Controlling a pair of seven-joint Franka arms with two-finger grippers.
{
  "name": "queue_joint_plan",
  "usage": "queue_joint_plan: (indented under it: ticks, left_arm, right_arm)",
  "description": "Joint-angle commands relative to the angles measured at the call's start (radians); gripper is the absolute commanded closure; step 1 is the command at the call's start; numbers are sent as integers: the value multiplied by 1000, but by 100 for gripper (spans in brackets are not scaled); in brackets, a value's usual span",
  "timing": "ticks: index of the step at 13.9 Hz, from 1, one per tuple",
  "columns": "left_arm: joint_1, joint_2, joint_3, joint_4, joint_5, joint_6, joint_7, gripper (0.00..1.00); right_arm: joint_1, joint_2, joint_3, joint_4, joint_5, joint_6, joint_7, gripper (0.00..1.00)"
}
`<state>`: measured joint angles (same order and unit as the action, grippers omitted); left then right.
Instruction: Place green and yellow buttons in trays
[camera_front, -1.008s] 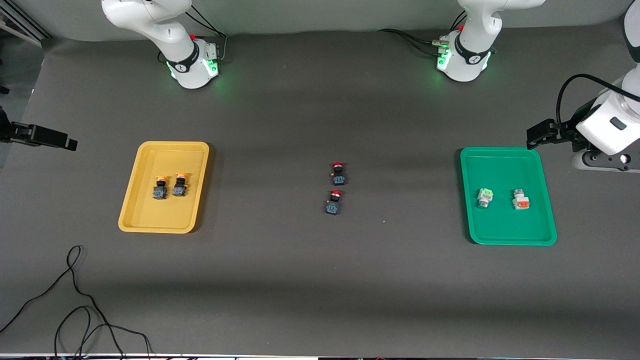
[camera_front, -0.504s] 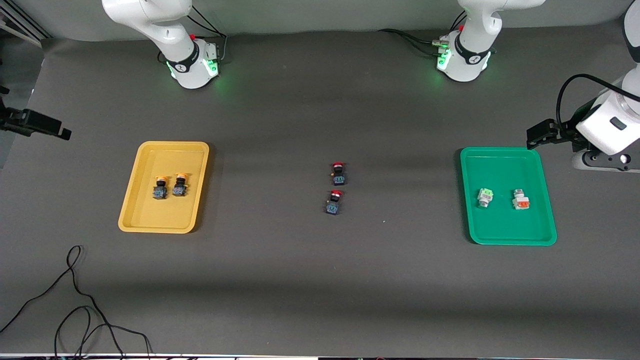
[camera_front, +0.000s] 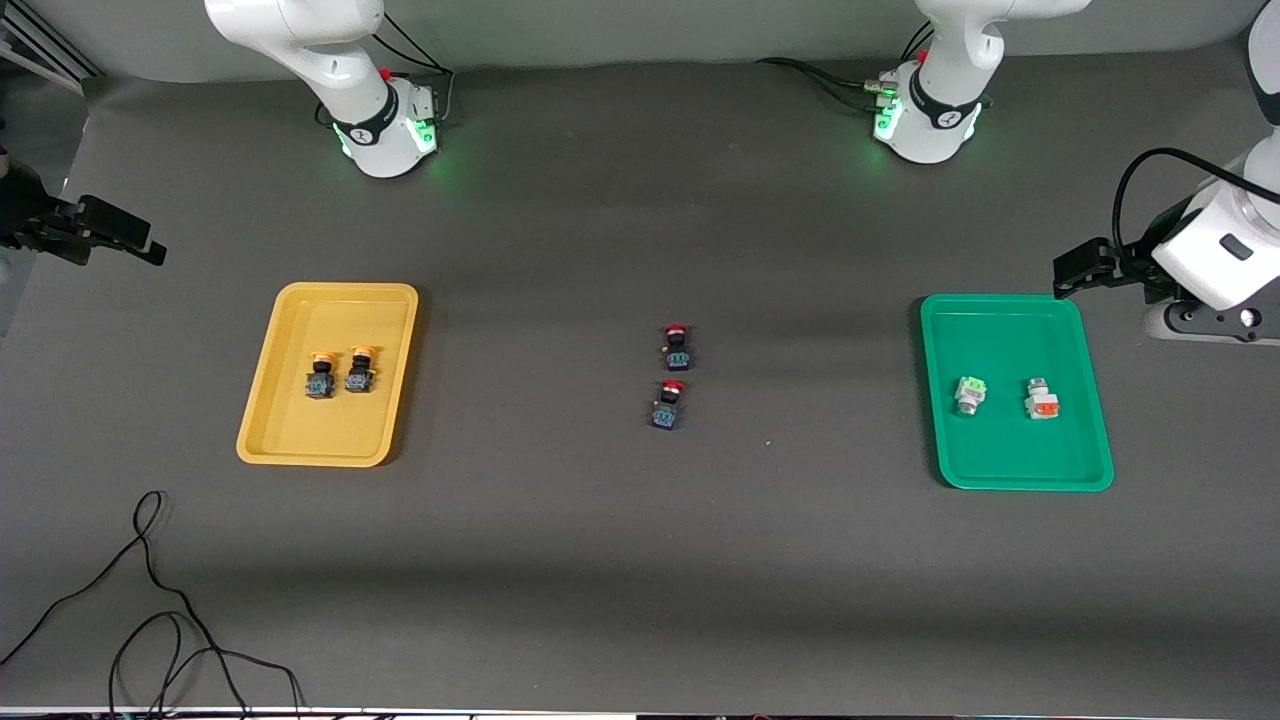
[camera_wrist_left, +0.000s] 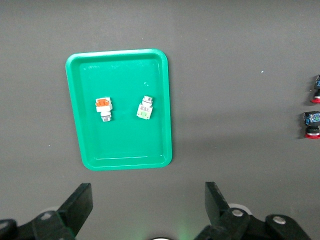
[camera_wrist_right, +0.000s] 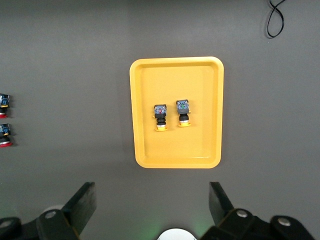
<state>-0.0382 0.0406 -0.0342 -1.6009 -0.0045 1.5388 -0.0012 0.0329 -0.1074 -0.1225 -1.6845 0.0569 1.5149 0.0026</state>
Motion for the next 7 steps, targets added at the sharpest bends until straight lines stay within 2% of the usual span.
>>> queue_joint_plan:
  ticks: [1,7]
  left_arm:
    - [-15,-13,13,1,-3,-20,0,0]
    - [-15,-13,13,2,-3,-20,0,0]
  right_arm:
    - [-24,-28,17,-23,-12,19,-21,0]
    - [-24,-31,17,-14,-9,19,-18,0]
